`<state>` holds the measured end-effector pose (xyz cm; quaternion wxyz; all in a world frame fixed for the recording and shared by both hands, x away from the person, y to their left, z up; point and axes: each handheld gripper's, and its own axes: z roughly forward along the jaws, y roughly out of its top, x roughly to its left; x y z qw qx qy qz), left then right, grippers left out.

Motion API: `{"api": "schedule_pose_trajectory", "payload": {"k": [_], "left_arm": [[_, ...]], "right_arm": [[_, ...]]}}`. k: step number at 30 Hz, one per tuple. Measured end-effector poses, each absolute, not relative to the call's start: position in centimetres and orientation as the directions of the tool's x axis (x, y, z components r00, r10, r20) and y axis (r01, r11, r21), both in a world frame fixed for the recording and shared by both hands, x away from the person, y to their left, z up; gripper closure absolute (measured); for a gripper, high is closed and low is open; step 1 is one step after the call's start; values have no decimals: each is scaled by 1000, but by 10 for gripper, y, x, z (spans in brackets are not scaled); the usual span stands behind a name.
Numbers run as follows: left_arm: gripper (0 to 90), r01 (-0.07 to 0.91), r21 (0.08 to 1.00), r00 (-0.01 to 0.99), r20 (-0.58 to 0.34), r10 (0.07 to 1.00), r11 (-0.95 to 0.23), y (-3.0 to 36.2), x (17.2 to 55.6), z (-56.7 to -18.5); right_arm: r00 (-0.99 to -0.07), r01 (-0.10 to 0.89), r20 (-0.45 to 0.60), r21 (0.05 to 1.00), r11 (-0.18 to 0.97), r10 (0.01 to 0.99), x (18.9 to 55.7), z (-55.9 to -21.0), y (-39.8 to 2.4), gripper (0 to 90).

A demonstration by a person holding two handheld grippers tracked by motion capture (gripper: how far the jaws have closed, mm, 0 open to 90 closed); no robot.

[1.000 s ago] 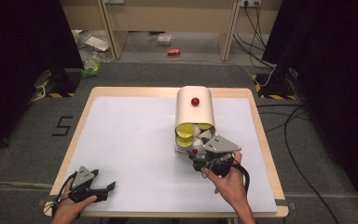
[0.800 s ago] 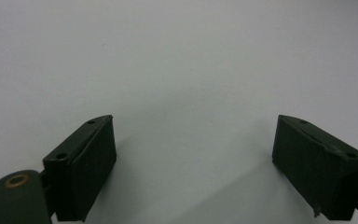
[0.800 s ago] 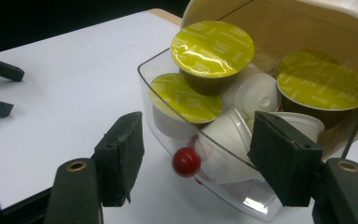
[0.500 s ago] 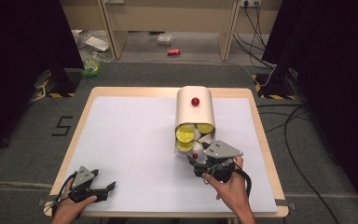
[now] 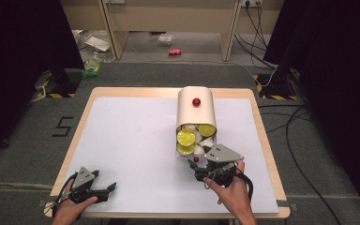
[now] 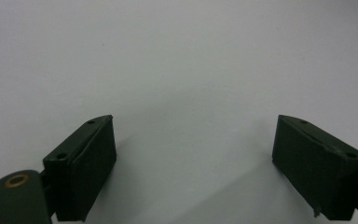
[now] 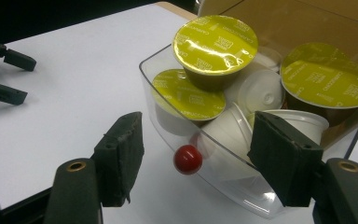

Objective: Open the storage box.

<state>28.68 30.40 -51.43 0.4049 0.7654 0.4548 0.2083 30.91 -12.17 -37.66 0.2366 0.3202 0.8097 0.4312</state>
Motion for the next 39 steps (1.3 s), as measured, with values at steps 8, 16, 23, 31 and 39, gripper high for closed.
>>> {"api": "schedule_pose_trajectory", "payload": {"k": [8,16,23,31,39], "left_arm": [[130,528,809,500,-50,865,-258,304,287,-514],[130,527,809,500,-50,865,-258,304,287,-514],[130,527,809,500,-49,865,-258,304,287,-514],[130,528,809,500,-50,865,-258,304,287,-514],[129,528,809,500,-50,865,-258,304,287,-514]], "right_arm": [[-689,314,-109,846,430,717,305,-377,-122,352],[-684,311,-109,851,424,721,301,-378,-124,351],[-688,309,-114,847,432,717,299,-378,-124,347],[-689,313,-113,844,435,716,297,-379,-124,346],[-691,316,-110,843,436,714,295,-379,-124,346]]}}
